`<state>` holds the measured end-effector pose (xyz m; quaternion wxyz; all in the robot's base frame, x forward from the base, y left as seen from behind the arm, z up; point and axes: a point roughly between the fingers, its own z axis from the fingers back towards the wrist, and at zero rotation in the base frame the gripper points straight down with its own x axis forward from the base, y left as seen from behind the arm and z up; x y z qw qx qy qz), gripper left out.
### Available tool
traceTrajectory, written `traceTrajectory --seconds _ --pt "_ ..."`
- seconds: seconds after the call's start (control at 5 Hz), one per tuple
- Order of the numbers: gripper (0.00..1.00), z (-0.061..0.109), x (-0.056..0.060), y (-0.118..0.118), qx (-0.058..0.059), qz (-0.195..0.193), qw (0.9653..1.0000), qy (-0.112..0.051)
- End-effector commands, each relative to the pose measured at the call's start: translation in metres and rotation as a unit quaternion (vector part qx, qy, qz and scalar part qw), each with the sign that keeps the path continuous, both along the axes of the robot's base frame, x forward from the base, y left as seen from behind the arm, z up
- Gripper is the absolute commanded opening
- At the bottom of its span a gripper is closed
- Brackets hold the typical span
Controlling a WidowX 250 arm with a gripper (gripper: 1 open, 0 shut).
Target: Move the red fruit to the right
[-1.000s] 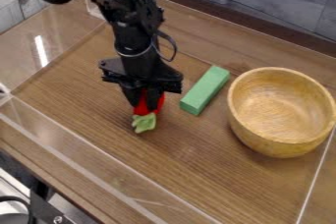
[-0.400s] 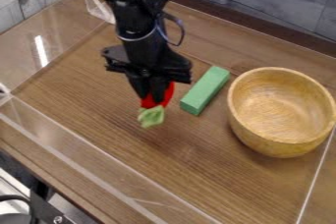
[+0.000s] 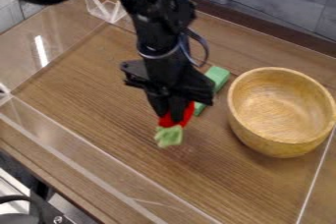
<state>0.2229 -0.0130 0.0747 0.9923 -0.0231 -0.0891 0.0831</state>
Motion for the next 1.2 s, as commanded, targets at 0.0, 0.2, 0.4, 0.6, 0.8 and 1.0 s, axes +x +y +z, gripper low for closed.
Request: traceTrajectory --seconds 0.0,0.2,0.4,0.6,0.8,1.0 --pt "0.0 0.001 -0.003 -0.018 -0.002 -0.008 0.9999 -0.009" --pt "0.0 -0.01 -0.007 -0.033 -0.001 -0.022 0.9998 0.0" --pt "0.0 -0.019 -0.008 -0.038 0.001 -0.023 0.9997 0.007" --pt "0.0 -0.022 -0.007 -0.04 0.003 -0.02 0.9997 0.011" --pt "0.0 -0.023 -0.005 -0.041 0.003 -0.017 0.9998 0.014" --pt "0.0 -0.024 -0.004 -0.042 0.003 -0.015 0.9997 0.017"
